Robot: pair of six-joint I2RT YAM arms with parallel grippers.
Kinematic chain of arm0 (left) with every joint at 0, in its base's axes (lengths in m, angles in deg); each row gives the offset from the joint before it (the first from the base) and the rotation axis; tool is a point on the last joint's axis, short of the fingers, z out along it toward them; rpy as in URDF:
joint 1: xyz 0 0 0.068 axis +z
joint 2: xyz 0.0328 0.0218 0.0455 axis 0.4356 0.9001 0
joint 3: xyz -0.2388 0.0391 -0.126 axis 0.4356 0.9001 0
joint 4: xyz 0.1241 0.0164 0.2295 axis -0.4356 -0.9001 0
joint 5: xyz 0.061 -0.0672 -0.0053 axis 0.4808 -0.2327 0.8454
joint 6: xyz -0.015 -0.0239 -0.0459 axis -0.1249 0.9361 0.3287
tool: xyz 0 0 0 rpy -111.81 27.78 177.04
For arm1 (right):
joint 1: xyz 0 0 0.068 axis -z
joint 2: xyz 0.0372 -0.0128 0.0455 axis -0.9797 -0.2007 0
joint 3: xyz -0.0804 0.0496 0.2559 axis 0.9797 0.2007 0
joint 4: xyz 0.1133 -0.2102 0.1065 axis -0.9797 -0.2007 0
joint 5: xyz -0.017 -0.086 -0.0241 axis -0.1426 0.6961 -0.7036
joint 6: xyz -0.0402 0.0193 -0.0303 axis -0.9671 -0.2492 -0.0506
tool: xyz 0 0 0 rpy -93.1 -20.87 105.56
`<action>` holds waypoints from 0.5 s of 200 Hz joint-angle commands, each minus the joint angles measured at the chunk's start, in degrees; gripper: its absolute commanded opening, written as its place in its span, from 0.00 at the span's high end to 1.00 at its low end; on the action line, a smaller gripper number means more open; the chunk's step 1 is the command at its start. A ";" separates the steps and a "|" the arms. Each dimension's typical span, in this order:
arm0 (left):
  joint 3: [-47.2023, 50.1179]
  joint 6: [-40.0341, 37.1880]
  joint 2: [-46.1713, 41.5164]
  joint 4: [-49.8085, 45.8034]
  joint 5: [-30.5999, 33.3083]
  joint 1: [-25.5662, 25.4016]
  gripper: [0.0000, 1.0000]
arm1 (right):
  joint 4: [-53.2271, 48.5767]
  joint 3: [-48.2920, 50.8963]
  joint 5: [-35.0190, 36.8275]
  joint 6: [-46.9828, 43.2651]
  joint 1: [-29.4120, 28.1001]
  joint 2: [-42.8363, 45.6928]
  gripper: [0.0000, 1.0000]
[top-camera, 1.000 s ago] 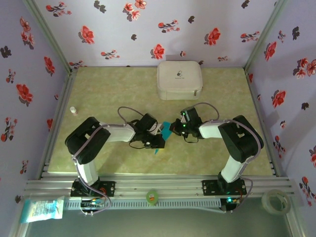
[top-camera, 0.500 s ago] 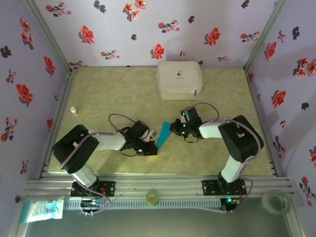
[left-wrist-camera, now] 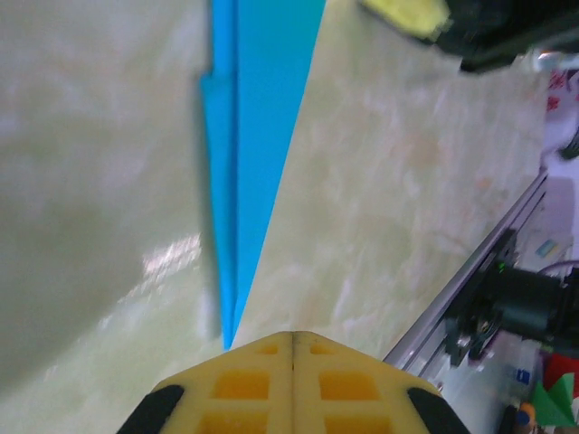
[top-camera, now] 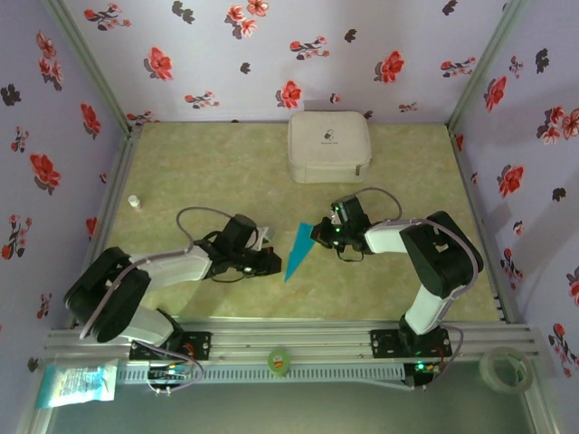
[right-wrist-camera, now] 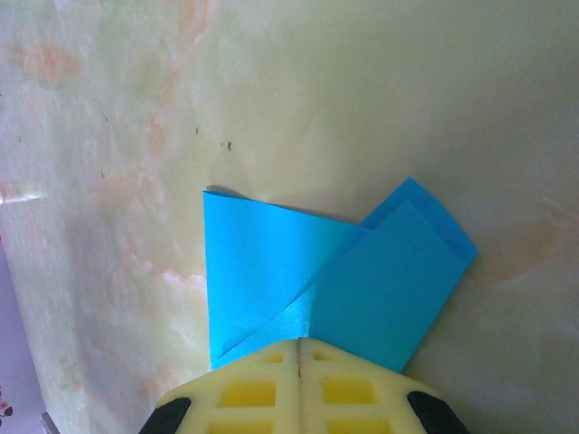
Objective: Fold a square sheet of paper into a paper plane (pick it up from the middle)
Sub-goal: Fold the wing for the fifth time at the center of the table.
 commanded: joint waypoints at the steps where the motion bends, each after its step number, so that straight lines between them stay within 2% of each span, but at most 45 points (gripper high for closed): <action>1: -5.80 0.78 4.95 4.07 -2.88 0.36 0.94 | -7.81 1.27 5.21 -1.21 0.47 -0.87 1.00; 21: -8.14 3.75 8.86 9.61 -3.07 0.40 0.92 | -8.00 0.96 5.27 -1.39 0.47 -0.85 1.00; 47: -13.22 3.51 14.45 9.71 -4.40 0.09 0.93 | -7.76 0.51 4.79 -1.29 0.47 -1.24 1.00; 84: -19.34 2.92 21.47 2.63 -2.80 -0.59 0.94 | -8.09 0.40 4.76 -1.43 0.47 -1.18 1.00; 100: -20.85 0.62 23.27 -2.24 0.14 -1.30 0.95 | -8.89 0.17 4.91 -1.56 0.47 -1.04 1.00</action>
